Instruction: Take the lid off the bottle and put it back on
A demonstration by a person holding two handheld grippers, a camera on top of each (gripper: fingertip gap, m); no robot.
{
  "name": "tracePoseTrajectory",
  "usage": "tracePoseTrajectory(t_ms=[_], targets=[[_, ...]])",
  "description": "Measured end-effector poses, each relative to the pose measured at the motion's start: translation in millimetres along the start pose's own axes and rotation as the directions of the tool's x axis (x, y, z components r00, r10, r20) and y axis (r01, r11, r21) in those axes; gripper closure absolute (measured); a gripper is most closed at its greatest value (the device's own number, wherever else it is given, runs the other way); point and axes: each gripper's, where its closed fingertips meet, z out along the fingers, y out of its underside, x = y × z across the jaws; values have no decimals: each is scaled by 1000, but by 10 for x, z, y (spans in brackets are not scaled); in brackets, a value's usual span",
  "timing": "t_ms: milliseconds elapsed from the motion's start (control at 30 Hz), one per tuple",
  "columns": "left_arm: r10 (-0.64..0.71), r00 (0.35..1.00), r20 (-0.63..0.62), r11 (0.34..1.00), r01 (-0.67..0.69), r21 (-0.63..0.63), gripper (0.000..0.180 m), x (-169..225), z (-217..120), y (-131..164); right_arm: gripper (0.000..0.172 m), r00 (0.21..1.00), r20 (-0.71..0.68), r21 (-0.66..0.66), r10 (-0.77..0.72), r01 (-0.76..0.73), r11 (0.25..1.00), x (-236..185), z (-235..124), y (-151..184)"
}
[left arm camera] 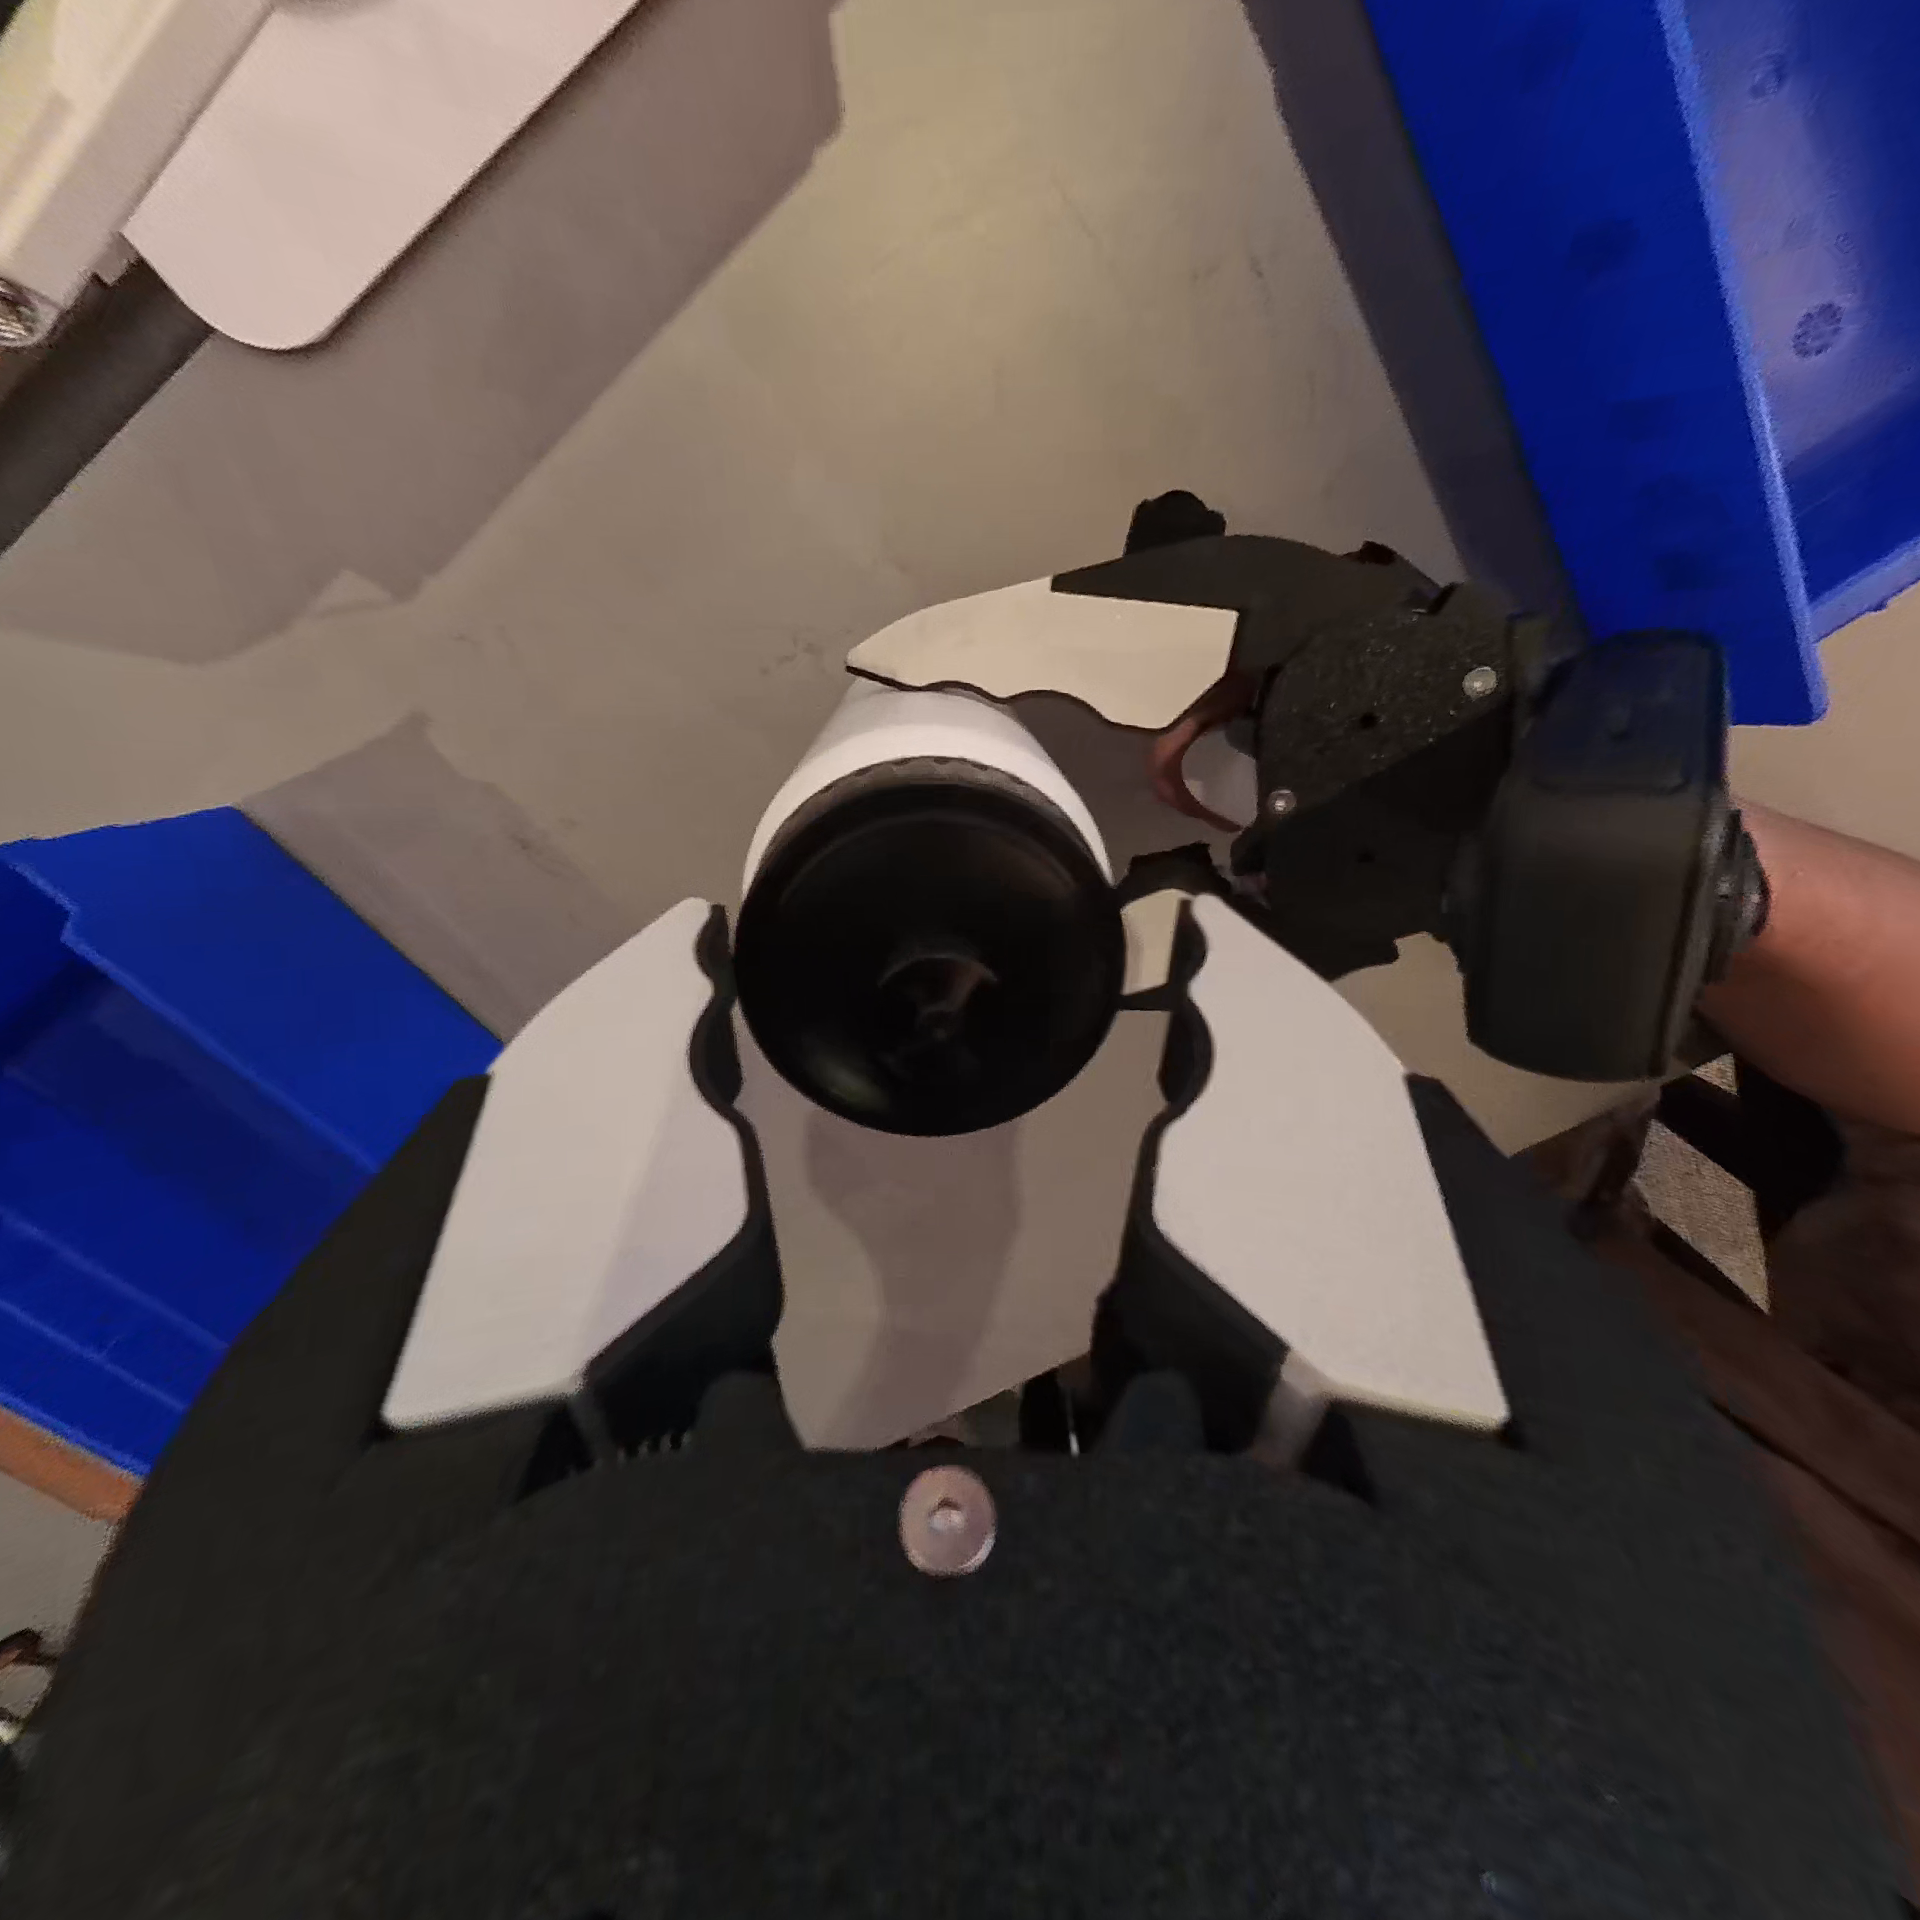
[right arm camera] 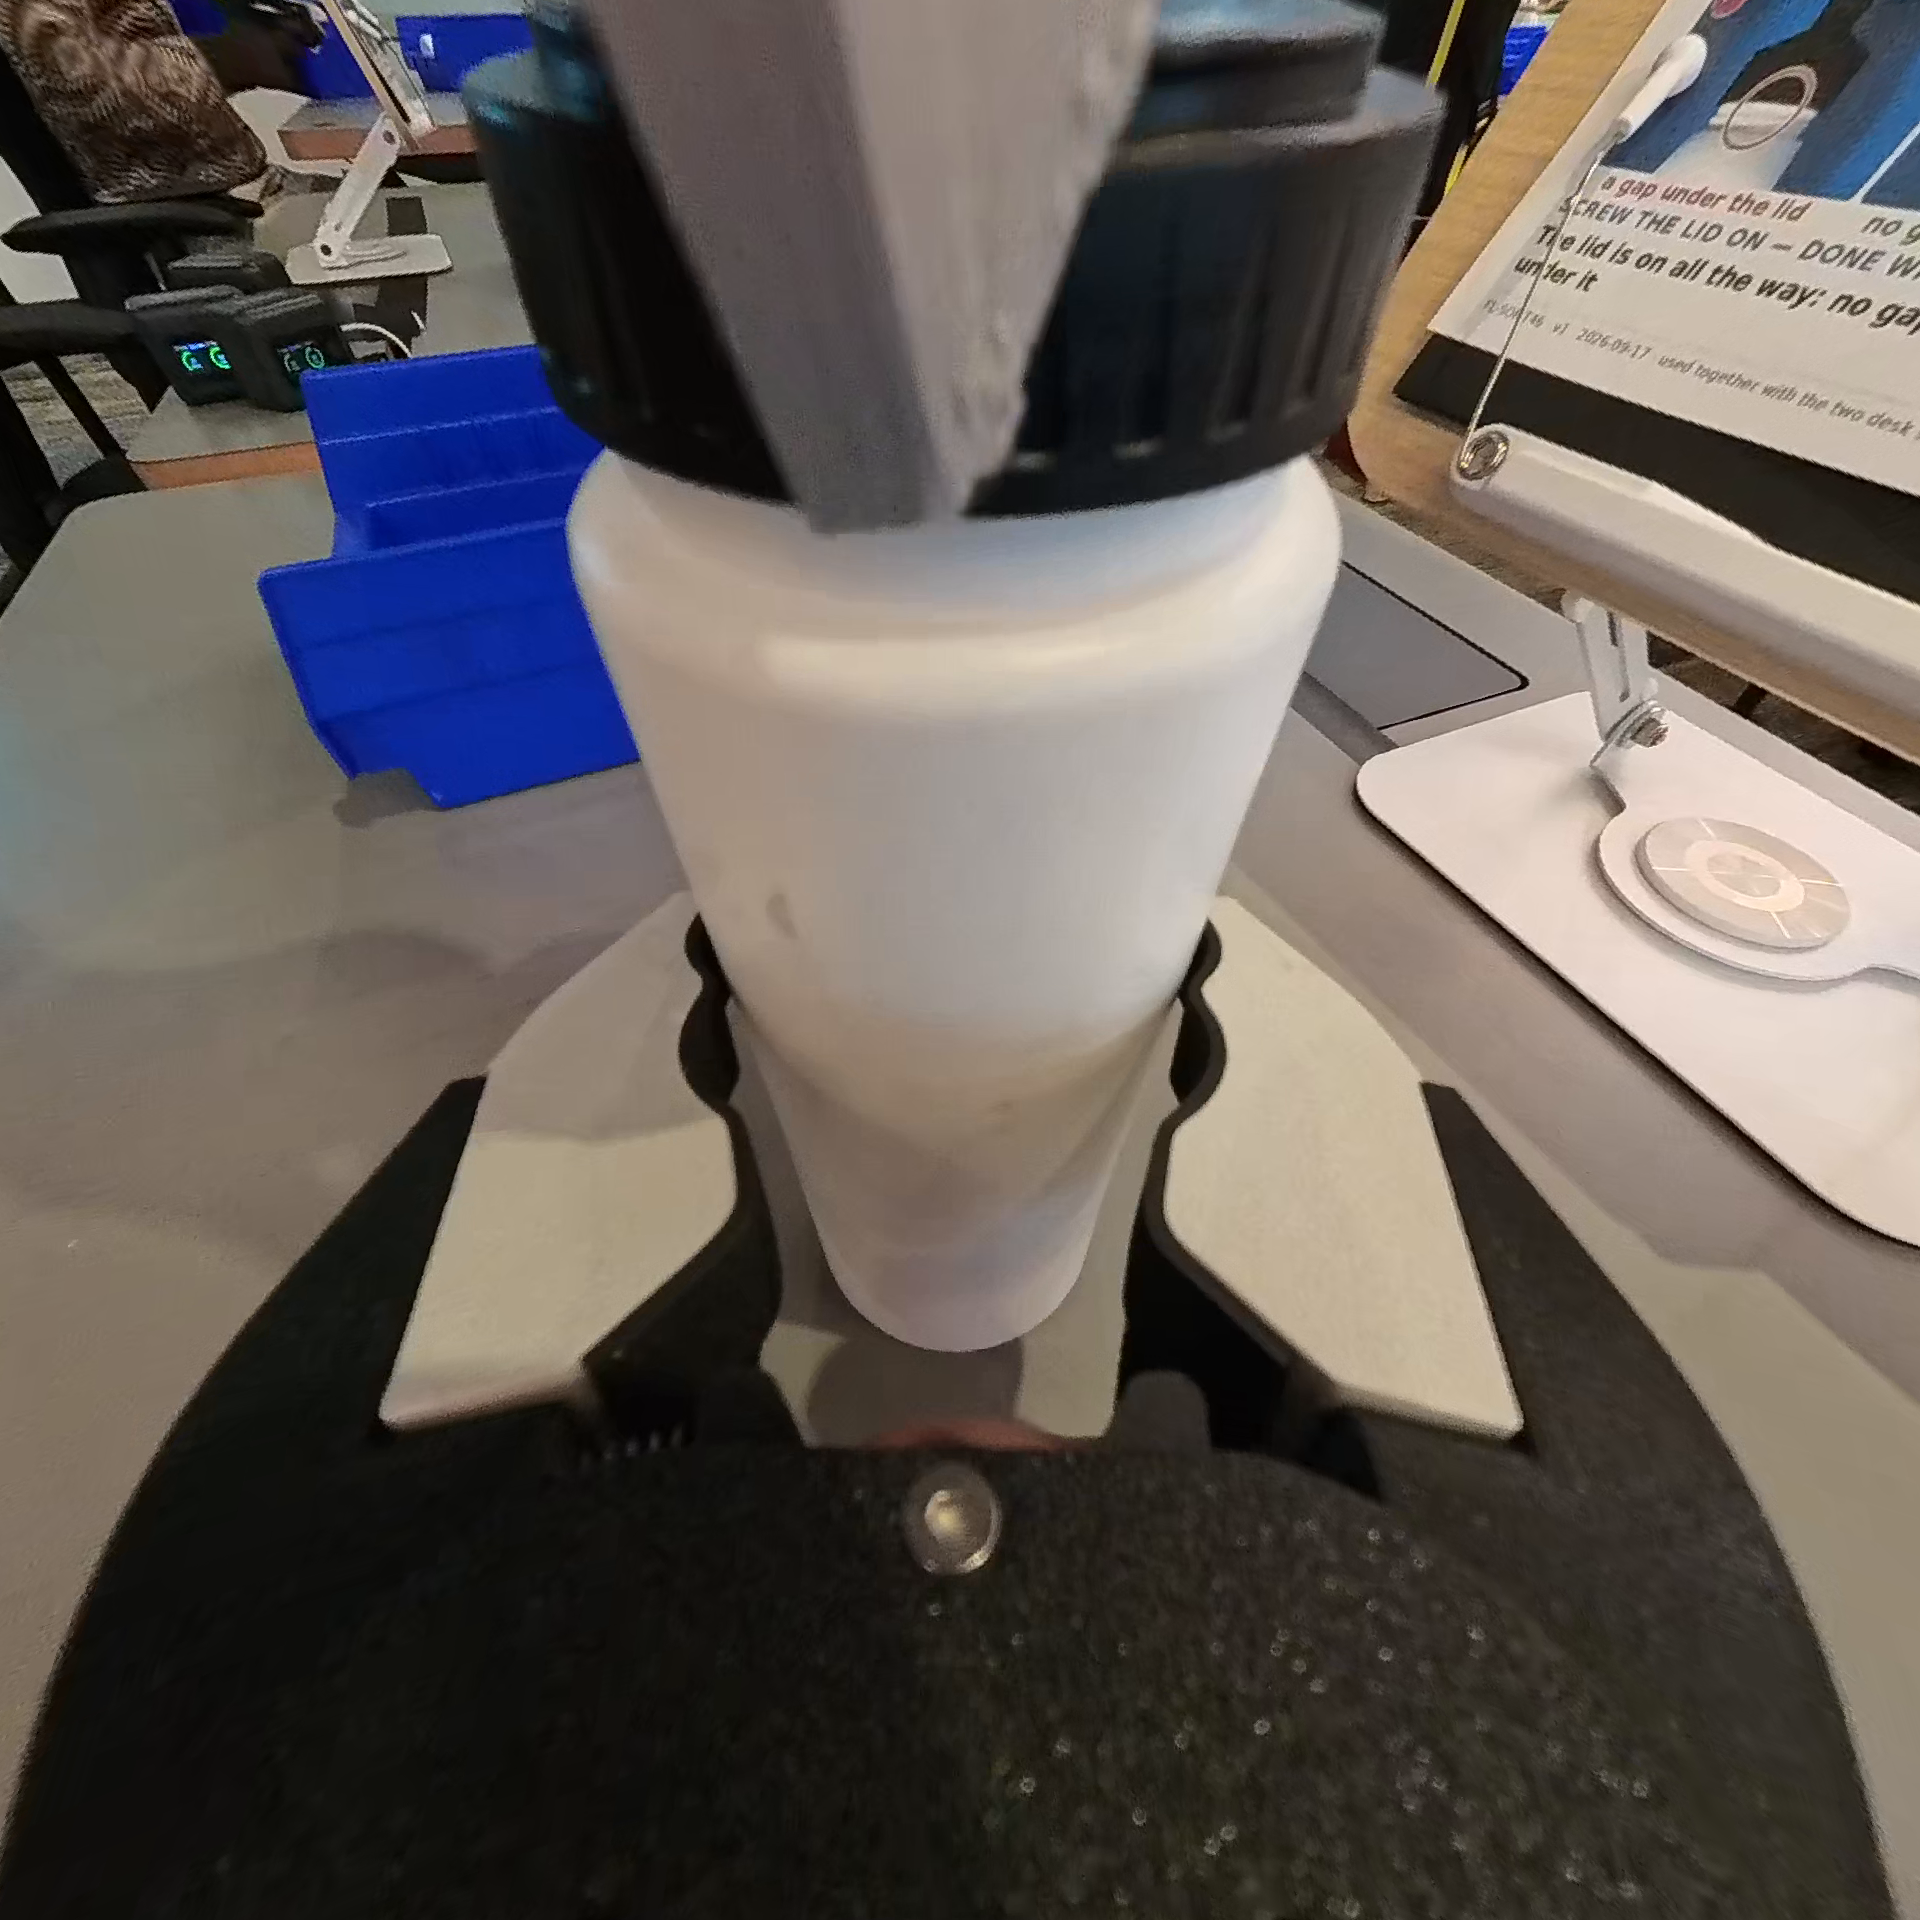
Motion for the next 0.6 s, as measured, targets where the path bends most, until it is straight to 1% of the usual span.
tracePoseTrajectory(t_ms=[33,133,200,267,300,333,367,433,467,500,533,567,600], targets=[[17,1000,11,1000,-17,2,109,-17,-3,-3,88,1000,-2,0,2,-2,1000,6,-4,1],[113,994,2,993,-113,-37,110,-31,-11,33,88,1000,4,0,-2,2,1000,-7,-1,1],[249,968,-27,965,-251,-79,109,-16,-9,63,88,1000,7,-1,-8,8,1000,-23,6,-1],[426,903,-49,897,-429,-104,109,-12,-12,88,88,1000,11,-1,-11,11,1000,-31,7,-2],[513,857,-55,849,-516,-117,109,-13,-15,101,88,1000,10,0,-16,16,1000,-35,7,-4],[605,794,-59,785,-607,-125,109,-15,-15,118,88,1000,11,0,-19,19,1000,-39,9,-5],[703,709,-62,698,-704,-133,109,-19,-17,140,88,1000,13,1,-25,25,1000,-47,9,-6],[870,490,-57,478,-865,-153,108,-47,-16,194,88,999,16,2,-42,42,999,-72,18,-14],[916,398,-49,386,-908,-166,108,-70,-10,213,88,999,14,0,-50,50,999,-84,25,-19],[944,327,-46,314,-932,-182,107,-93,-4,223,89,999,14,-3,-51,51,999,-98,34,-20],[960,278,-46,264,-944,-197,107,-108,0,221,88,999,18,-6,-42,42,999,-109,40,-20],[964,260,-49,246,-948,-203,107,-107,7,208,88,999,18,-4,-35,35,999,-108,42,-18],[963,265,-51,251,-948,-197,107,-97,14,189,89,999,23,-2,-23,23,1000,-102,39,-14]])
